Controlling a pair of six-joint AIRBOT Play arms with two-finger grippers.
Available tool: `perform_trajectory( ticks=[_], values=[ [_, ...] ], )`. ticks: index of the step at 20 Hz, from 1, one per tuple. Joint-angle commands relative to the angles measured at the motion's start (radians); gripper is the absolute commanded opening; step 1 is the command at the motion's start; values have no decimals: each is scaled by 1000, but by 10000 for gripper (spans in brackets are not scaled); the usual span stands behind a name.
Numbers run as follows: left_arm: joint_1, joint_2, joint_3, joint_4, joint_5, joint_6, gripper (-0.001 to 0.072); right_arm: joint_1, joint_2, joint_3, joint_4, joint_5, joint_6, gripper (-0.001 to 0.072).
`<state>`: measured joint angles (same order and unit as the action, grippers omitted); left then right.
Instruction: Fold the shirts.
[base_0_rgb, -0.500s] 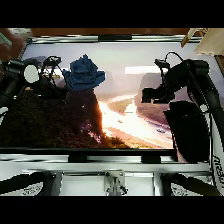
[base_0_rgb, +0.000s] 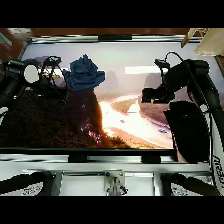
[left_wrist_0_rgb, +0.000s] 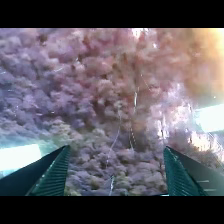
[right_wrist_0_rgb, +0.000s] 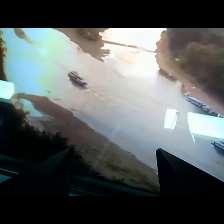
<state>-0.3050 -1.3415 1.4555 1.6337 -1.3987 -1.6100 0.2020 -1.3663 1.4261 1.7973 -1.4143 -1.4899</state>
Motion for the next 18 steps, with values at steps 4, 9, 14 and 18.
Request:
perform_trajectory(
  ticks=[4, 9, 14, 18],
  values=[
    [-1, -1, 0, 0, 0, 0, 676, 0, 0, 1, 0, 0, 0, 627],
    [-1, -1, 0, 0, 0, 0, 676, 0, 0, 1, 0, 0, 0, 627],
    [-1, -1, 0, 0, 0, 0, 676, 0, 0, 1, 1, 5, 0, 627],
    [-1, -1, 0, 0, 0, 0, 676, 1, 0, 1, 1, 57, 0, 627]
  ],
)
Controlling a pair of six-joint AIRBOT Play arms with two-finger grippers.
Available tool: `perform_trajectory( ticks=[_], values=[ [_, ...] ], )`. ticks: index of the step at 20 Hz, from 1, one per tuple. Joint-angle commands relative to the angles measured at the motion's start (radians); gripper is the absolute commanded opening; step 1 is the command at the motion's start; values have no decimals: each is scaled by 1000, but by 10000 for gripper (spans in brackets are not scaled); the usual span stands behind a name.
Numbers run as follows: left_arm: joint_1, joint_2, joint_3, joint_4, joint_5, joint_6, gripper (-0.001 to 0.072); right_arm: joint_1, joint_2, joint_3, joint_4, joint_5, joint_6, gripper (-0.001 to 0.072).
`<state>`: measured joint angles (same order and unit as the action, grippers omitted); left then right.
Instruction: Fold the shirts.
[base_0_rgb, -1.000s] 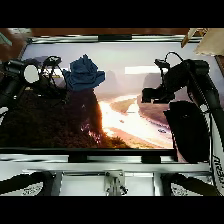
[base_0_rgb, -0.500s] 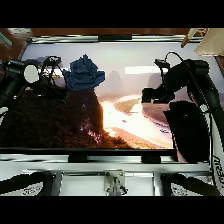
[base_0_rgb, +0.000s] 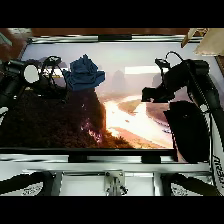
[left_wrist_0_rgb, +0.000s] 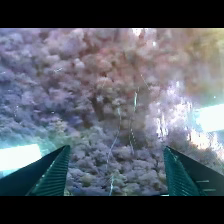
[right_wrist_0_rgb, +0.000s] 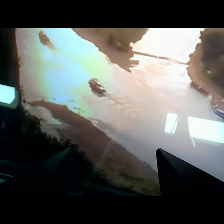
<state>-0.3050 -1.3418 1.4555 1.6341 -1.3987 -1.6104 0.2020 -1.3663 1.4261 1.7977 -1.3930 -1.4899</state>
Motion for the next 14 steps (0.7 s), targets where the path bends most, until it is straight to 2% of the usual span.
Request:
perform_trajectory(
  ticks=[1, 14],
  values=[
    [-1, 0, 0, 0, 0, 0, 676, 0, 0, 1, 1, 47, 0, 627],
    [-1, 0, 0, 0, 2, 0, 675, 1, 0, 1, 3, 103, 1, 627]
  ],
)
